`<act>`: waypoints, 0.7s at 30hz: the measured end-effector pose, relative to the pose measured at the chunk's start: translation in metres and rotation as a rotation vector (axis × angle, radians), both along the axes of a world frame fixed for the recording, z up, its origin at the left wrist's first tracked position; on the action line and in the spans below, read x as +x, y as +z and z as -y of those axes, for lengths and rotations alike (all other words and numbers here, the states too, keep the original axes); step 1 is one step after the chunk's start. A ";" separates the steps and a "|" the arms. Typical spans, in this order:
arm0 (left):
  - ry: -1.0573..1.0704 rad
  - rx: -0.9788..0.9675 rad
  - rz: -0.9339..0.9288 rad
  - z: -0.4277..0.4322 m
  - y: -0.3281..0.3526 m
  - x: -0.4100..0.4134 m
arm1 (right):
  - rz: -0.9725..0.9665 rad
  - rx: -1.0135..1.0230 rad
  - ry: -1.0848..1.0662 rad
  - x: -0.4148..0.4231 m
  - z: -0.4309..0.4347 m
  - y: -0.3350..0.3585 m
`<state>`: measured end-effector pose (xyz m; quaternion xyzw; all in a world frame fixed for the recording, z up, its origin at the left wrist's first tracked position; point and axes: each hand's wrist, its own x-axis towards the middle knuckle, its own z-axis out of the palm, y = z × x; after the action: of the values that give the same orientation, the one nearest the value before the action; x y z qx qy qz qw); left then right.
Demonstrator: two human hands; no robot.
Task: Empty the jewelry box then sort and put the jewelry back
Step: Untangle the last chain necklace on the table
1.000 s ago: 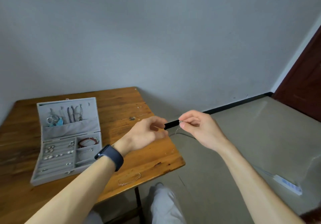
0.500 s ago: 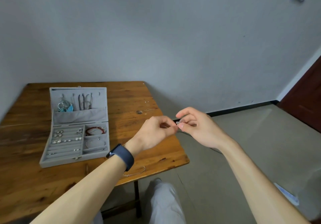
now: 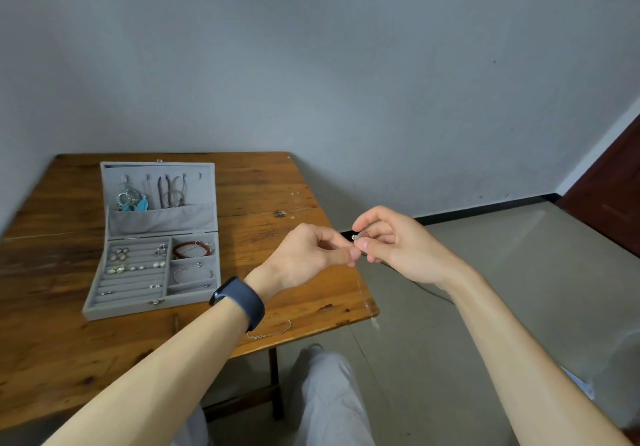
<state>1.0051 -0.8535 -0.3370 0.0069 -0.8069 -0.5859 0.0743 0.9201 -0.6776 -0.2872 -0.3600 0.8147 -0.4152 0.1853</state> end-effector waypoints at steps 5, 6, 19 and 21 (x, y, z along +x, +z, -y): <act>-0.031 0.160 0.085 0.005 0.006 0.005 | 0.007 0.096 -0.002 -0.004 -0.010 -0.003; -0.055 0.197 0.122 0.007 0.005 0.006 | 0.008 0.098 -0.005 -0.004 -0.011 -0.005; 0.148 0.770 0.170 0.053 -0.004 0.012 | 0.121 -0.006 -0.268 -0.005 -0.006 -0.094; 0.148 0.811 0.173 0.054 0.000 0.014 | 0.263 -0.093 -0.294 0.003 0.002 -0.108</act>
<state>1.0188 -0.9077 -0.3375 0.1426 -0.5114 -0.8465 0.0395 0.9231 -0.6798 -0.3947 -0.1879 0.8072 -0.5183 0.2109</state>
